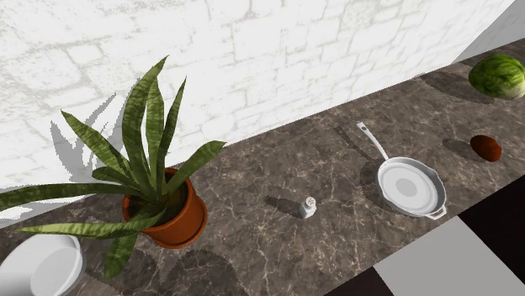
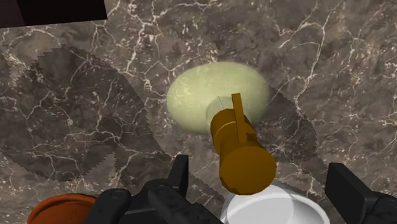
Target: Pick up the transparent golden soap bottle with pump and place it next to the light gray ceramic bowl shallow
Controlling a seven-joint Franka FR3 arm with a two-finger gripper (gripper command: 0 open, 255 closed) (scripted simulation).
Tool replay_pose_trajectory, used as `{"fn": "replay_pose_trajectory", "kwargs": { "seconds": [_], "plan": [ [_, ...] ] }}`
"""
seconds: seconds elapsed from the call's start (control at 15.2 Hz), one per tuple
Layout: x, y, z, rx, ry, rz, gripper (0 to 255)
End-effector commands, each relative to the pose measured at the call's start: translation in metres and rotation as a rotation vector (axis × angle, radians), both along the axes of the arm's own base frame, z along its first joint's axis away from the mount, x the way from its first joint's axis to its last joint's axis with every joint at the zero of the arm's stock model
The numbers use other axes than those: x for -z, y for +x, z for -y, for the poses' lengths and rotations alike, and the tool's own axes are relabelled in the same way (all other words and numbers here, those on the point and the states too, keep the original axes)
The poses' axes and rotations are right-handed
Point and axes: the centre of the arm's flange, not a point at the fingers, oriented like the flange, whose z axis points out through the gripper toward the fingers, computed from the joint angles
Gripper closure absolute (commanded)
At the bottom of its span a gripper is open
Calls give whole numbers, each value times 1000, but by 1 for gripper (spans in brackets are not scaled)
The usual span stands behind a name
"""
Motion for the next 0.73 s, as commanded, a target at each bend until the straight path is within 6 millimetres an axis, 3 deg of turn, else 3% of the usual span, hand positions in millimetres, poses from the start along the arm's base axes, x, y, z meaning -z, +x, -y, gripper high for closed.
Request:
{"fn": "replay_pose_trajectory", "kwargs": {
  "seconds": [0.0, 0.13, 0.66],
  "plan": [
    [-19, -1, 3, 0, 0, 0, 0],
    [-42, -4, 5, 0, 0, 0, 0],
    [-42, -4, 5, 0, 0, 0, 0]
  ]
}}
